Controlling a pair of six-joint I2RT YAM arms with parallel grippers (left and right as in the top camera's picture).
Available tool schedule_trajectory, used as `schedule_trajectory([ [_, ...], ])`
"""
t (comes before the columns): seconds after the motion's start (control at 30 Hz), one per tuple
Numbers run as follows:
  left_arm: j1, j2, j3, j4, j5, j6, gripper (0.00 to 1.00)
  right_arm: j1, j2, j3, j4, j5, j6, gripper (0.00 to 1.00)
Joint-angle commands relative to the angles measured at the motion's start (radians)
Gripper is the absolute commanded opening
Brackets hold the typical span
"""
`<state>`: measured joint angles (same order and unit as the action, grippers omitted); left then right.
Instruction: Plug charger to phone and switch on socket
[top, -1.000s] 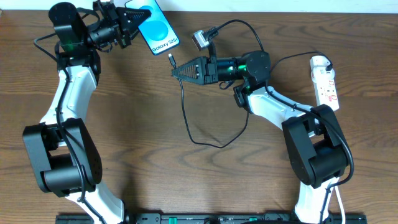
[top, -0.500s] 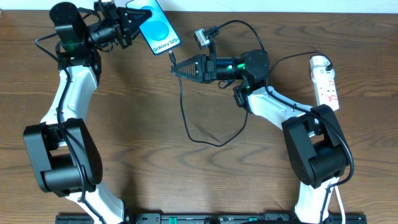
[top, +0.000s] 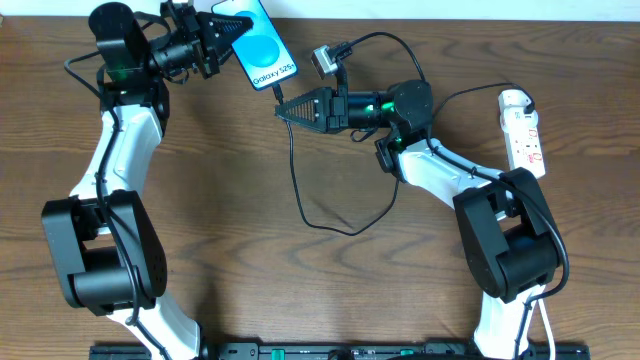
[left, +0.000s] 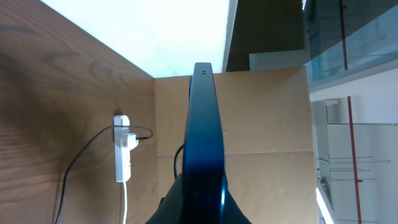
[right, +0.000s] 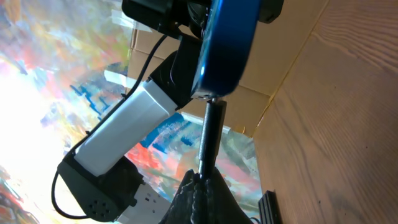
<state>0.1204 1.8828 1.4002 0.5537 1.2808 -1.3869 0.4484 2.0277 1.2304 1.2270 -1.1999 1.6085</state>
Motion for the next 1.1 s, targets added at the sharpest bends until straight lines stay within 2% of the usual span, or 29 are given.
schedule_trajectory([
  [0.0,0.008,-0.020,0.009,0.014,0.019,0.030,0.07,0.003,-0.011,0.015,-0.036,-0.003,-0.087,0.01],
  [0.1,0.029,-0.020,0.009,0.013,0.020,0.040,0.07,0.003,-0.011,0.015,-0.194,-0.030,-0.226,0.01],
  [0.27,0.067,-0.020,0.009,0.013,0.021,0.040,0.07,0.000,-0.011,0.015,-0.611,-0.013,-0.533,0.01],
  [0.4,0.077,-0.020,0.009,0.013,0.033,0.044,0.07,-0.013,-0.011,0.015,-0.905,0.050,-0.759,0.01],
  [0.57,0.077,-0.020,0.009,0.013,0.048,0.051,0.07,-0.022,-0.008,0.015,-1.225,0.211,-0.970,0.02],
  [1.0,0.077,-0.020,0.009,0.013,0.074,0.051,0.07,-0.029,0.129,0.015,-1.269,0.252,-0.990,0.01],
  [1.07,0.077,-0.020,0.009,0.013,0.074,0.051,0.07,-0.031,0.129,0.015,-1.268,0.257,-1.006,0.06],
])
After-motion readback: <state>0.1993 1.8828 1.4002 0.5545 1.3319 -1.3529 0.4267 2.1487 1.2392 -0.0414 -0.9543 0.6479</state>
